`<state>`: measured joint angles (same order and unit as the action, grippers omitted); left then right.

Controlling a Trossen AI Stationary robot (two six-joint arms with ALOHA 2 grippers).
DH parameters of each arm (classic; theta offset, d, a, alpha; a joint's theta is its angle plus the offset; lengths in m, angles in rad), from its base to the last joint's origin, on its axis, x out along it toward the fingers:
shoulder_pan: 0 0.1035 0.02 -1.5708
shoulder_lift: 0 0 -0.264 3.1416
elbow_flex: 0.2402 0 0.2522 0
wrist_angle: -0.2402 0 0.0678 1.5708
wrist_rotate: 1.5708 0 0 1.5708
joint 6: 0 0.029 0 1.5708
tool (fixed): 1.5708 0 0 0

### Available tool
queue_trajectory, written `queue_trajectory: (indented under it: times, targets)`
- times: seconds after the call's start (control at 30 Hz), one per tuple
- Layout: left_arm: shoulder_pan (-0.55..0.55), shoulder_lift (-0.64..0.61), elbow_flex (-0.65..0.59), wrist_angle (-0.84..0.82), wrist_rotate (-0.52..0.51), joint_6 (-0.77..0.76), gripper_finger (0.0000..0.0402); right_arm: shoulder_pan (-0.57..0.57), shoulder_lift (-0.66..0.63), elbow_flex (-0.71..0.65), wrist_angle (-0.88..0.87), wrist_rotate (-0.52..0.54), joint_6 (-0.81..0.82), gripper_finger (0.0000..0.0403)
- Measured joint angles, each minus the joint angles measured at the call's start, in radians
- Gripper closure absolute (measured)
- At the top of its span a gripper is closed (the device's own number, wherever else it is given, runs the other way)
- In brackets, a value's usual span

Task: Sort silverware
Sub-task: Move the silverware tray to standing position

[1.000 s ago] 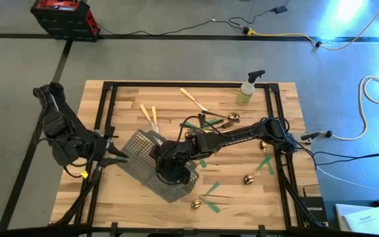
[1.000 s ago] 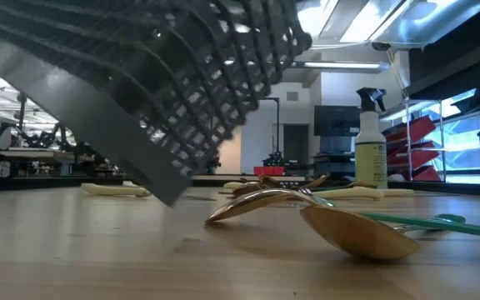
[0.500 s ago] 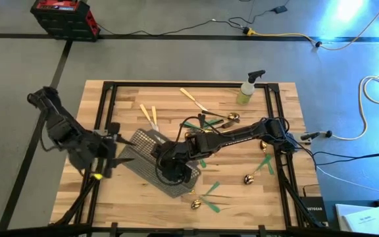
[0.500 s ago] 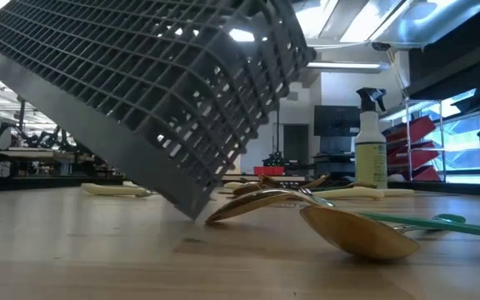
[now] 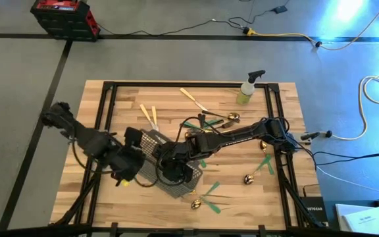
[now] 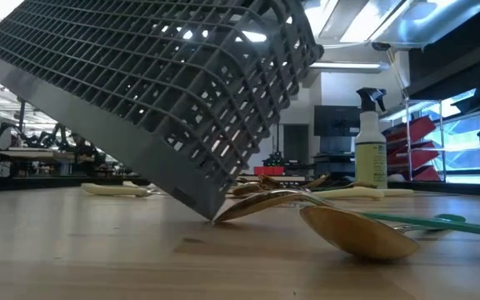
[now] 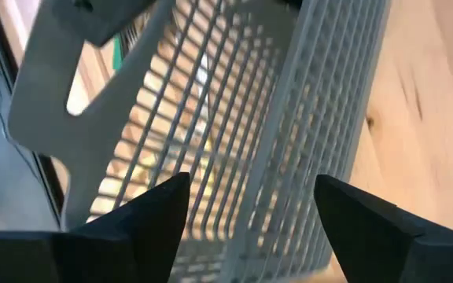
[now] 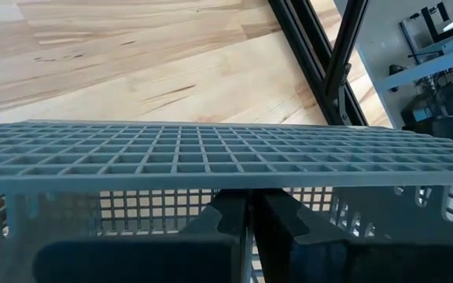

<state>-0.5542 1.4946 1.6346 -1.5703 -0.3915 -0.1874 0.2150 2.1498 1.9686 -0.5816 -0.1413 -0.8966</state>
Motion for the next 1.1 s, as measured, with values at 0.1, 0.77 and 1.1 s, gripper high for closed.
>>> queue_trajectory:
  times: [0.1, 0.77, 1.1]
  targets:
    - [0.032, 0.003, 0.017, 0.002, 0.043, 0.013, 0.0141, 0.000, 0.000, 0.000, 0.000, 0.000, 0.001, 0.0403]
    - [0.127, 0.007, 0.007, 0.002, 0.234, 0.006, 0.0165, 0.006, 0.000, 0.000, 0.001, 0.003, 0.001, 0.0403]
    - [0.160, 0.008, 0.005, 0.010, 0.294, -0.001, 0.0165, 0.013, 0.000, 0.000, 0.005, 0.018, -0.002, 0.0403]
